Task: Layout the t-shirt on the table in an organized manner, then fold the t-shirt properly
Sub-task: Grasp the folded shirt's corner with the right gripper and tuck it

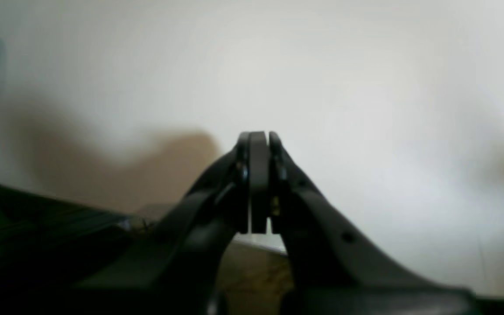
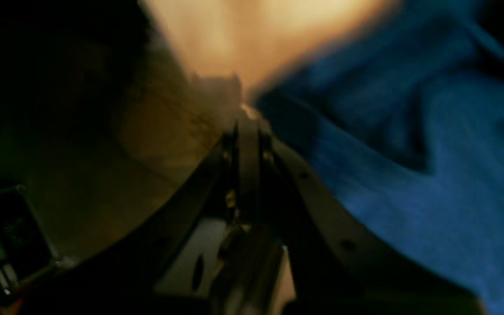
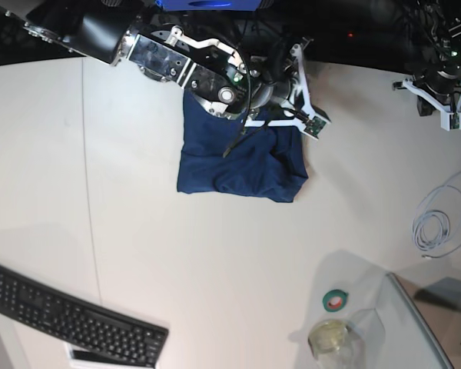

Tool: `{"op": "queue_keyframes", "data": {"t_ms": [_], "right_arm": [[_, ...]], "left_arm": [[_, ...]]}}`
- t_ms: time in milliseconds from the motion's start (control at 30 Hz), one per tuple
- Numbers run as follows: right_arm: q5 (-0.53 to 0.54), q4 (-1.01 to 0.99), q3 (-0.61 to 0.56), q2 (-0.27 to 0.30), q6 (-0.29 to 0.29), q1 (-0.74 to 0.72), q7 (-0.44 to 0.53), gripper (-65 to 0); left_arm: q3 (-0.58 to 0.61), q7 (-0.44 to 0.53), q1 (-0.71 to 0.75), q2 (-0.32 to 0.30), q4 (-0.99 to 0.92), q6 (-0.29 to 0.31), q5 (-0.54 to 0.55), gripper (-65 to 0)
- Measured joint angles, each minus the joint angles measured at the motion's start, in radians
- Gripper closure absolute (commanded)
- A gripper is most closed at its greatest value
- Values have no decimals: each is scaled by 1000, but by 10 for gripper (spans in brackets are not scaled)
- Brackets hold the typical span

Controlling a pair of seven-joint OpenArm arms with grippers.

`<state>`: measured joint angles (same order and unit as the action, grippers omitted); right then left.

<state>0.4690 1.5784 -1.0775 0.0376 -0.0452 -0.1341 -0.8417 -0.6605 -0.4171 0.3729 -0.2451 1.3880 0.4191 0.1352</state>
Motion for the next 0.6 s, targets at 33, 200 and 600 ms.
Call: {"op": "queue_keyframes", "data": {"t_ms": [33, 200, 600], "right_arm": [[0, 43, 0, 6, -3, 2, -6, 0], [-21, 137, 138, 110, -80, 49, -54, 0], [-16, -32, 194, 108, -51, 63, -8, 0]], "left_arm": [[0, 3, -9, -3, -12, 0, 2, 0], [-7, 2, 0, -4, -22, 0, 0, 0], [-6, 2, -16, -4, -25, 0, 0, 0]]}}
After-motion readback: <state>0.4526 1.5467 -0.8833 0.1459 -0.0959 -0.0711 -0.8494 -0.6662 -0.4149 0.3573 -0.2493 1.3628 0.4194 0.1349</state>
